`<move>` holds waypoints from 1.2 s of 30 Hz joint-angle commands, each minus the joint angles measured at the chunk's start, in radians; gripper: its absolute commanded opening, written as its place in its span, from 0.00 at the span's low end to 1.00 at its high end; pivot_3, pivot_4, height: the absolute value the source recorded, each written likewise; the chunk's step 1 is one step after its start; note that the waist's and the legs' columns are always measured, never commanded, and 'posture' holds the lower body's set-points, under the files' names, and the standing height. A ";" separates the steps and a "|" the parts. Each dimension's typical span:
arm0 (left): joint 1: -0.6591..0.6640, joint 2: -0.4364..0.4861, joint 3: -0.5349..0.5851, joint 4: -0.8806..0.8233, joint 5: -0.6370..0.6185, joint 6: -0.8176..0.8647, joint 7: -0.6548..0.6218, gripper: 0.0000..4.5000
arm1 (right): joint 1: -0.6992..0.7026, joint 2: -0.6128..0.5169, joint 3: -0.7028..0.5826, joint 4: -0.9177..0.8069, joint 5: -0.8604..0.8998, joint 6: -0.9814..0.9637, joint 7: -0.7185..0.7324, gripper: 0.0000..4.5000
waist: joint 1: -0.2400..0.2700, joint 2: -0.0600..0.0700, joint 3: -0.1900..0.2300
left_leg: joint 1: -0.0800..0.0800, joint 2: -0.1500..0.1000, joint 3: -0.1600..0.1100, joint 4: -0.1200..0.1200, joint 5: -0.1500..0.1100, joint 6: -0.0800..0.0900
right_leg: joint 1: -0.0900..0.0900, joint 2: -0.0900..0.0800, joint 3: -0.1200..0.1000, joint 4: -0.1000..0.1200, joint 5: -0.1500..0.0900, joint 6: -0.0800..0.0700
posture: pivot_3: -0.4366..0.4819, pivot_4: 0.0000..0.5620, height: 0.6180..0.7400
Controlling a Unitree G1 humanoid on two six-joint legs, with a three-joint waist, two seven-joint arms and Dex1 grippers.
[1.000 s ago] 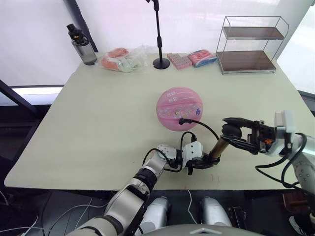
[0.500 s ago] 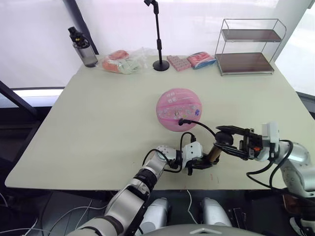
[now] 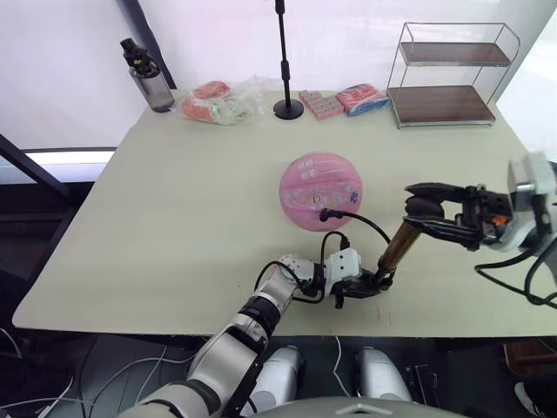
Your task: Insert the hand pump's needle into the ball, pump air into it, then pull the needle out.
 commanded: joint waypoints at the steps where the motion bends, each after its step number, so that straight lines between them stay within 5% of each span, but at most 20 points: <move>1: 0.029 0.021 -0.017 0.065 0.036 0.023 -0.002 0.24 | -0.103 -0.057 -0.137 -0.037 0.076 0.027 -0.045 0.47 | -0.001 0.001 0.001 | 0.000 0.000 0.000 0.000 0.000 0.000 | 0.000 0.000 0.000 0.000 0.000 0.000 | 0.48 0.27 0.96; 15: 0.029 0.021 -0.015 0.065 0.034 0.022 -0.018 0.24 | -0.220 -0.115 -0.201 -0.058 0.199 0.167 -0.114 0.47 | 0.001 -0.001 0.005 | -0.004 -0.001 -0.001 0.000 0.000 0.000 | -0.003 -0.005 -0.002 -0.001 0.000 0.000 | 0.48 0.27 0.96; 36: 0.033 0.027 -0.017 0.059 0.045 0.011 -0.007 0.24 | 0.160 0.129 0.110 -0.026 -0.180 -0.107 -0.037 0.47 | -0.005 -0.006 -0.004 | 0.004 0.001 0.000 -0.001 0.000 0.000 | 0.002 0.002 -0.001 0.001 0.000 0.000 | 0.48 0.27 0.96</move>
